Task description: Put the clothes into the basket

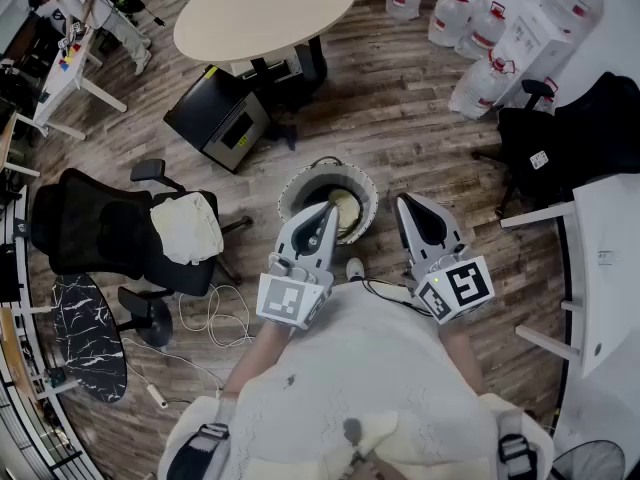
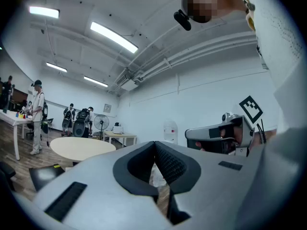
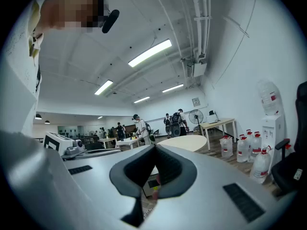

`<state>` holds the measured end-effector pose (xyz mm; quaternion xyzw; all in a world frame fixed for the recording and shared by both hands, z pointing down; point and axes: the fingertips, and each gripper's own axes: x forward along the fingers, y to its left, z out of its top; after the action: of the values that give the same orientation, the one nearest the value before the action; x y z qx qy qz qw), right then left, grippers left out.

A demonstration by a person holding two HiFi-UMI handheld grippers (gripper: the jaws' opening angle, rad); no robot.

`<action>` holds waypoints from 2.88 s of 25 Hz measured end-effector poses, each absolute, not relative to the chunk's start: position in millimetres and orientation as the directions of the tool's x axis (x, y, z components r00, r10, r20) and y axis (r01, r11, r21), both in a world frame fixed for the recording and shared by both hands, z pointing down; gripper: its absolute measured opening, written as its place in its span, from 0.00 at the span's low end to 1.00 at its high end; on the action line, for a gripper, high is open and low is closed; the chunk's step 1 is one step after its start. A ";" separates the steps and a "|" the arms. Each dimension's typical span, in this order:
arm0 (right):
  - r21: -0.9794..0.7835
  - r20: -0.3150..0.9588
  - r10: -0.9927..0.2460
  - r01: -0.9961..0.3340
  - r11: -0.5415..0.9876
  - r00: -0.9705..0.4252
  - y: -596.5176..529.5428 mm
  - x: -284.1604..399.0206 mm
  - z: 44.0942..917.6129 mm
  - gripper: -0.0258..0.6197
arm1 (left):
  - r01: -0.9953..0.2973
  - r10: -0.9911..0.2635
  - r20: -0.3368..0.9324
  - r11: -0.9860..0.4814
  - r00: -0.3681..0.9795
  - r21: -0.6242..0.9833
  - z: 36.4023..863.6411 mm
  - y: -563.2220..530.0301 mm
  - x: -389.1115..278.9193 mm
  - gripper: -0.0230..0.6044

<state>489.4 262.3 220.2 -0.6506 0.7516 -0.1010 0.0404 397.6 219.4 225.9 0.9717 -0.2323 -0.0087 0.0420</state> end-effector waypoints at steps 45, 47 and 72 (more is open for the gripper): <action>-0.234 0.088 -0.730 -0.726 0.646 -0.678 201.6 326.3 241.0 0.05 | -0.873 -0.876 0.029 -0.475 0.481 0.111 254.5 211.8 229.7 0.27; -0.237 0.087 -0.710 -0.707 0.666 -0.698 201.4 317.3 241.8 0.05 | -0.886 -0.889 0.028 -0.451 0.456 0.106 253.4 214.3 221.4 0.27; -0.265 0.119 -0.527 -0.539 0.800 -0.841 184.9 150.5 249.5 0.05 | -0.980 -0.982 0.086 -0.155 0.167 0.126 261.8 221.2 38.9 0.28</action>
<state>150.5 184.9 249.5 -0.2809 0.9484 -0.1454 -0.0199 38.9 221.2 261.8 0.7600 -0.6454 -0.0079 0.0762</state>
